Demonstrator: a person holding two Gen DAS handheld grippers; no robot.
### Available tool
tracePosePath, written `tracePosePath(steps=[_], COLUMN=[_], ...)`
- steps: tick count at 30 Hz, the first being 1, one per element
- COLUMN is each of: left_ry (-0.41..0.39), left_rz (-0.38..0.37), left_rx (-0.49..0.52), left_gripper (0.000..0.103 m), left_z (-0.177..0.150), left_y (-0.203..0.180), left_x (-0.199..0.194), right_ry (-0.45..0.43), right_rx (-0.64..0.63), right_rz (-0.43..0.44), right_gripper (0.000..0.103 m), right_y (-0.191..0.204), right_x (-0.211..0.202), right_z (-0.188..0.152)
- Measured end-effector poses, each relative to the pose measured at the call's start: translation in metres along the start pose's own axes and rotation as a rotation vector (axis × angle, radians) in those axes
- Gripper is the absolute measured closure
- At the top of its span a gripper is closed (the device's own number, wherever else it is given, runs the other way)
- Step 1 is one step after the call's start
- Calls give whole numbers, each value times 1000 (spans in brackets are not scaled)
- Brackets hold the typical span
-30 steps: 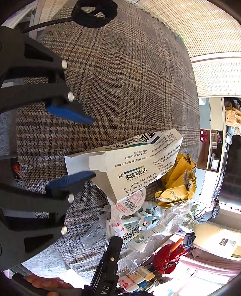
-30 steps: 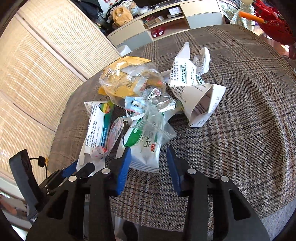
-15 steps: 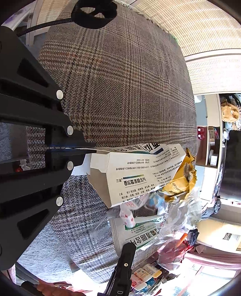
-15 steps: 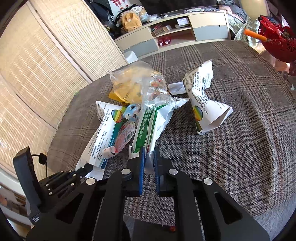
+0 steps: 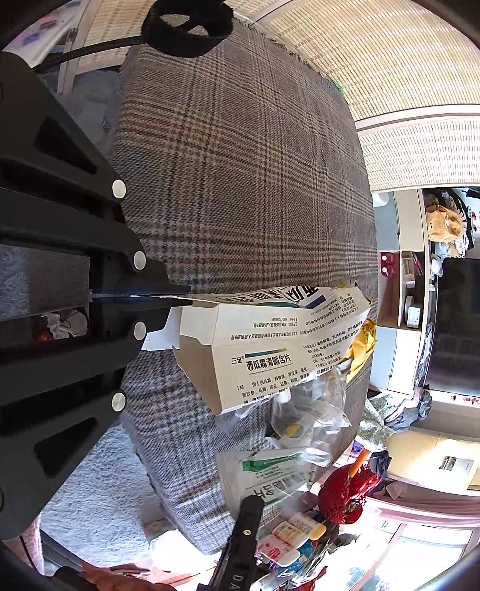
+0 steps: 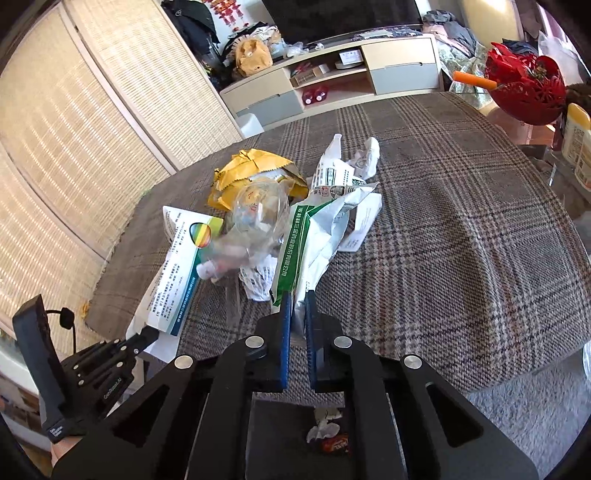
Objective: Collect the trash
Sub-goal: 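Carry the box and packet to the bin and open both tools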
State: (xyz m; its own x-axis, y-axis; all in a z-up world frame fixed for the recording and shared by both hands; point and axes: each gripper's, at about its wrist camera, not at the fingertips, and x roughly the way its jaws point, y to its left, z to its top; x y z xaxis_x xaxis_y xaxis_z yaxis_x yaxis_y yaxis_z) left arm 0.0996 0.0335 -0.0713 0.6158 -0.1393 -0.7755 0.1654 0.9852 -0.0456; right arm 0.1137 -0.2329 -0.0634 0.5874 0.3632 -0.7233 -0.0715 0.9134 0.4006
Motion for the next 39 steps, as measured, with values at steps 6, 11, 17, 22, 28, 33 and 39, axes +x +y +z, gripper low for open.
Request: tracePosePath(steps=[6,11,17,22,28,33,39], left_ry=[7,18,28,45,64,121,196], left_rz=[-19,-31,-40,-48,-52,-63,-64], left_rx=[-4,-15,-14,-16,0,8,34], left_gripper=[103,103,103,103,103,103,103], left_z=[-25,-48,-81,-106,-137,-159,-178], left_y=[-9,-16,-24,-30,-40,-46,-56], left_x=[-15,-26,-42,-50,-57,-47,-23], right_ry=[19,36,53,80,131,180,235], right_rx=[8,14,-6,-21,-31,-41,-35], right_rz=[-26,-20,-10,-2,-8,-32,-58], right_gripper=[94,95,95,95,95,95,95], right_y=[-6,-9,-1,4,3,1,-3], right_x=[-9,-18,-26,-30,-28,-17,-1], right_z=[-23,-51,-80,-108,-142,-161,-176])
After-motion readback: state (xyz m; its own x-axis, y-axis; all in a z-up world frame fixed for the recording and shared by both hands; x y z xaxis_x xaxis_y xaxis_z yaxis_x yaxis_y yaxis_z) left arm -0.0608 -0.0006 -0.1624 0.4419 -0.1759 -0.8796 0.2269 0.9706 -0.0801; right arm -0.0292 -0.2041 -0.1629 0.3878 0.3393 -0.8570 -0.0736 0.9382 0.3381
